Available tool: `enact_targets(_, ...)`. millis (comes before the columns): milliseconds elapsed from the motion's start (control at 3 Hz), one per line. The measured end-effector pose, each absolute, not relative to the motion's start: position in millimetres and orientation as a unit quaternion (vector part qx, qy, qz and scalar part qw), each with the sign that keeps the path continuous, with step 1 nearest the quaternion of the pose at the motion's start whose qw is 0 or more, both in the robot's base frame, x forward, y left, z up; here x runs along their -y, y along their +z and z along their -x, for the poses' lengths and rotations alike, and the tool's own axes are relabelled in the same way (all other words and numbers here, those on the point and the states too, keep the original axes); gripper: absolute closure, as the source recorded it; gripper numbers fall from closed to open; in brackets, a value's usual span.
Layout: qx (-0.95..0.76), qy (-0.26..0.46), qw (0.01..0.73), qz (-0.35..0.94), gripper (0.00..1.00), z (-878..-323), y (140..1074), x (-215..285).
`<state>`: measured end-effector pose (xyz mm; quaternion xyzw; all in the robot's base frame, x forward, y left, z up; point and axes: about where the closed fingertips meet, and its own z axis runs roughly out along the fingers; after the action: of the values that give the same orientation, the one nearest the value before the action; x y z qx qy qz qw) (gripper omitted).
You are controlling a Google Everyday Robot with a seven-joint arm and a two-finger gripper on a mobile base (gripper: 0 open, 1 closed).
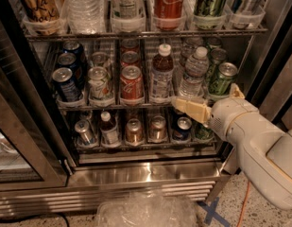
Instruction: Pick water bottle from middle shelf of fridge
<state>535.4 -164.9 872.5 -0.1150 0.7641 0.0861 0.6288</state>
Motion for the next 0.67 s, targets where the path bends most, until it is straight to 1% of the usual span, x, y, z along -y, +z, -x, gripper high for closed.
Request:
enact_targets(333, -0.763, 0.087, 0.632, 0.108, 0.0, -537.4, 874.7, 166.3)
enact_targets(667, -0.758, 0.092, 0.641, 0.083, 0.0, -554.2, 879.6, 167.1)
